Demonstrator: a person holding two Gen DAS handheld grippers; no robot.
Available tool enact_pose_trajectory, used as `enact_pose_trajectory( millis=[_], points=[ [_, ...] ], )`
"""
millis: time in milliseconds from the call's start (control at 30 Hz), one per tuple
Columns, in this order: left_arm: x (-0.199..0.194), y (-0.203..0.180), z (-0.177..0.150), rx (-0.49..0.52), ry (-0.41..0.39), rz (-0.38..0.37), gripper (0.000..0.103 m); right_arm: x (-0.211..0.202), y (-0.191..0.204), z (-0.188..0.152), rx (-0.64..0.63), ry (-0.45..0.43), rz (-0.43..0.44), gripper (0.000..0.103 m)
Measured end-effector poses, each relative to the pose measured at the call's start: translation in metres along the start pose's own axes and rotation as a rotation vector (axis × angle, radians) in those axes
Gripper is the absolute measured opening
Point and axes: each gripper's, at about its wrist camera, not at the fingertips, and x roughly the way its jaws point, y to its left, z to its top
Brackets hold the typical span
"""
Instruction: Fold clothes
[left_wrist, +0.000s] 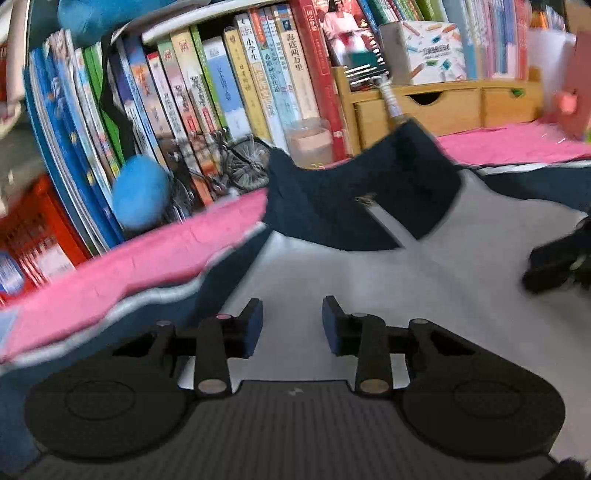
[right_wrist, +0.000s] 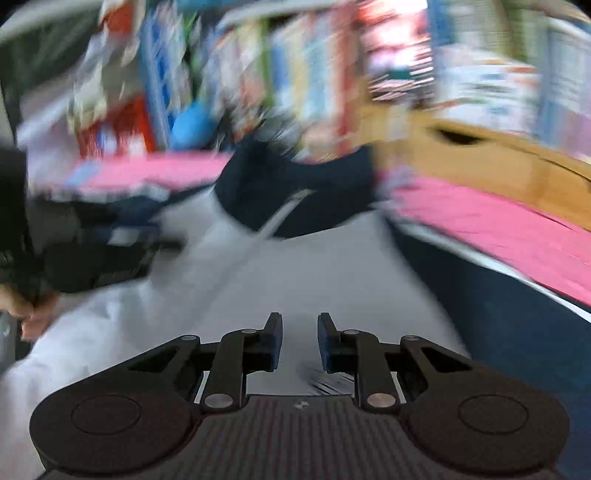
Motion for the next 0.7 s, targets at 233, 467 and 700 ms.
enact_pose_trajectory(
  millis=[233, 467, 700],
  points=[
    [0.051, 0.022, 0.024, 0.037, -0.011, 0.114, 0.035, 0.067, -0.029, 0.059, 0.125, 0.004, -0.203, 0.023],
    [0.074, 0.065, 0.033, -0.131, 0.016, 0.063, 0.058, 0.093, -0.067, 0.065, 0.203, -0.044, -0.243, 0.089],
    [0.007, 0.086, 0.010, -0.228, -0.038, 0.010, 0.062, 0.025, -0.079, 0.043, 0.307, -0.096, -0.108, 0.086]
  ],
)
